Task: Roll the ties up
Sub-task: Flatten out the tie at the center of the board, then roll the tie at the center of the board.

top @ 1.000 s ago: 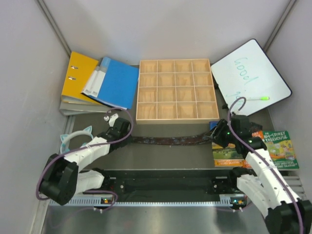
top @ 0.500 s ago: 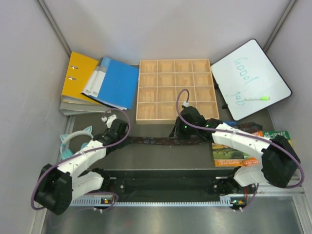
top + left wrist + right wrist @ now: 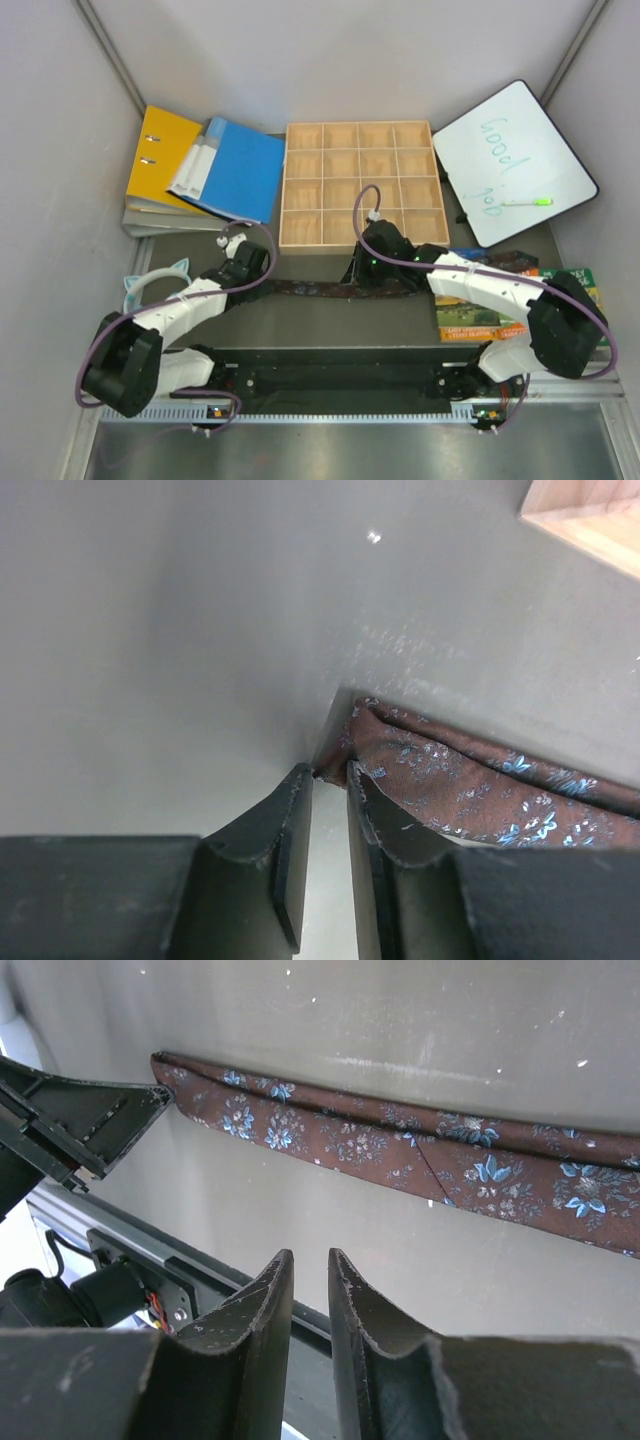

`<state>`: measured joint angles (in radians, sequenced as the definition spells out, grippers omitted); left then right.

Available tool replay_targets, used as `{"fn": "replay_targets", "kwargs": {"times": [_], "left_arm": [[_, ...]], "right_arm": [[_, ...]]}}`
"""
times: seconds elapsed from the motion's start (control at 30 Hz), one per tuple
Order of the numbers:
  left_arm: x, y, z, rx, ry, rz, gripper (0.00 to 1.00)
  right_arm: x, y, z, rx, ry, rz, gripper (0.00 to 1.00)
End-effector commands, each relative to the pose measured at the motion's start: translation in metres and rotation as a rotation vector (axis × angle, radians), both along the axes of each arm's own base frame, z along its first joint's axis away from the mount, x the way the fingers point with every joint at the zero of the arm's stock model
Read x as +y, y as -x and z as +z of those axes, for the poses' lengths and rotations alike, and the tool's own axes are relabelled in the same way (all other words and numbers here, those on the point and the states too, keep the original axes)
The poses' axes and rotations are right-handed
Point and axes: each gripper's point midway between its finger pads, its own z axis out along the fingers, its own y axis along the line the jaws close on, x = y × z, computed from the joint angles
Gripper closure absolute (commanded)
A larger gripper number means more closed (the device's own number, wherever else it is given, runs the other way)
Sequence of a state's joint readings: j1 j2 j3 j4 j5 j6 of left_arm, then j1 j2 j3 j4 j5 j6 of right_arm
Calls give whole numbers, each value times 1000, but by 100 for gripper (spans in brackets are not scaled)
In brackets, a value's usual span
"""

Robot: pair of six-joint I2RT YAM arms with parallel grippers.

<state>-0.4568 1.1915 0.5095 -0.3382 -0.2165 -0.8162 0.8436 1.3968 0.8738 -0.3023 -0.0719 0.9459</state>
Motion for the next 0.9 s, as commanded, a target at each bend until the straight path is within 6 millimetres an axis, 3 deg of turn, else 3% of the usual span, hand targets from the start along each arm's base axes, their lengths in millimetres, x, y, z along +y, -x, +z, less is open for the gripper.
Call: {"fn": "replay_targets", "kwargs": {"times": [0.0,0.23,0.57,0.63,0.8,0.87], "left_arm": [[-6,-13,2,-40,17,-11,72],[-6,-16,-2,-49,13,-14,68],[-12,-27,-5,-67,15,-27,95],[-13,-27,-6,-64,19,-35,96],[-13,-24,9,-65,33,-27,97],[-15,-23,20,-70,48,-26,98]], "right_arm": [[12,-7,8,-33,-32,1,79],[18,-6,-1,-9,-31,20,79],[23,-8,-6,4,-22,34,80],[24,-7,-8,10,-20,41,81],[43,-9,-4,11,-43,63,84],[59,-6,4,2,-65,90,84]]}}
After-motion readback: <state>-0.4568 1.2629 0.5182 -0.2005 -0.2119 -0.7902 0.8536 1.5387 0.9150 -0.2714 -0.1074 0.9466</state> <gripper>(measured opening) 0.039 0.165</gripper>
